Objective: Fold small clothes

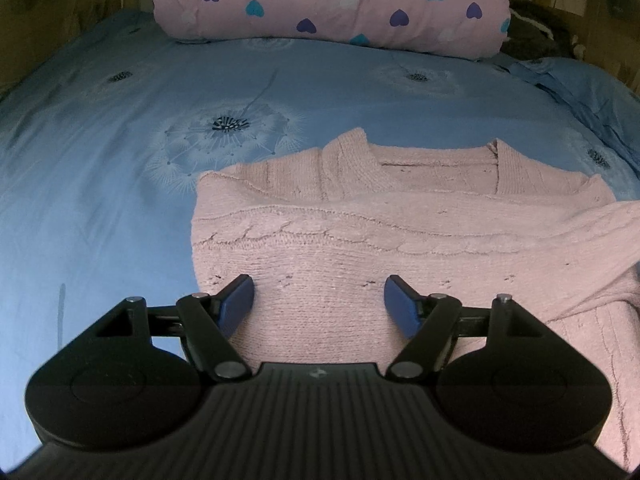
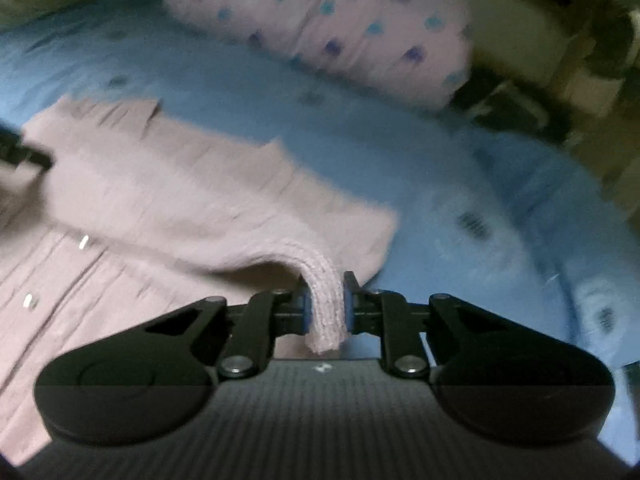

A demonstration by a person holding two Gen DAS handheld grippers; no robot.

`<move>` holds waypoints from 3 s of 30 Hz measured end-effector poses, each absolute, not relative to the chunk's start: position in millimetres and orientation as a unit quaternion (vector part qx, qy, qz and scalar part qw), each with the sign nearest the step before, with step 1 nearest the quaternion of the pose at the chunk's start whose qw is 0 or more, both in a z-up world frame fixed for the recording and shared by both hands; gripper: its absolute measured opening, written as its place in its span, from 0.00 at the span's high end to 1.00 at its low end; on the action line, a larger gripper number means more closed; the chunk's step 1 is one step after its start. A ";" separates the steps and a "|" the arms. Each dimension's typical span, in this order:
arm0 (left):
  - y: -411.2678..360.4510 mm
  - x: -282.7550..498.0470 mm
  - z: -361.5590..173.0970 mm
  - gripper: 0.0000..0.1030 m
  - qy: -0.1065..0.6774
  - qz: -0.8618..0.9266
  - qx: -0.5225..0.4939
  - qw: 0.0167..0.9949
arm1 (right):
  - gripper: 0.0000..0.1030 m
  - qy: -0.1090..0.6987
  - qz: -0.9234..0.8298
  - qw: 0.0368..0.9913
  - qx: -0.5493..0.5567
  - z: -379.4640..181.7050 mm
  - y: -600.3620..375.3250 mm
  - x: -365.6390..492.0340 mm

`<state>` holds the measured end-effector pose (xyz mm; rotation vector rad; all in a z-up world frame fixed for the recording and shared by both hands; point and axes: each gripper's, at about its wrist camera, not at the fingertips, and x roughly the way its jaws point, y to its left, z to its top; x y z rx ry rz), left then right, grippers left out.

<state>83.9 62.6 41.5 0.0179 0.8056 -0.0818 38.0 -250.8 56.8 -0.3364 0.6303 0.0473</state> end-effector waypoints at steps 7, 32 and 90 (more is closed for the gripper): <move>61.0 83.5 40.4 0.25 0.395 -0.043 0.017 0.918 | 0.82 0.309 -0.037 0.912 -0.265 26.4 -250.1 44.7; 62.9 81.7 46.7 0.25 0.391 -0.052 0.000 0.919 | 0.57 0.394 -0.056 0.909 0.128 33.3 -334.3 60.5; 64.2 53.2 53.7 0.21 0.373 -0.026 -0.001 0.927 | 0.51 0.244 -0.001 0.966 0.090 65.8 -301.0 16.7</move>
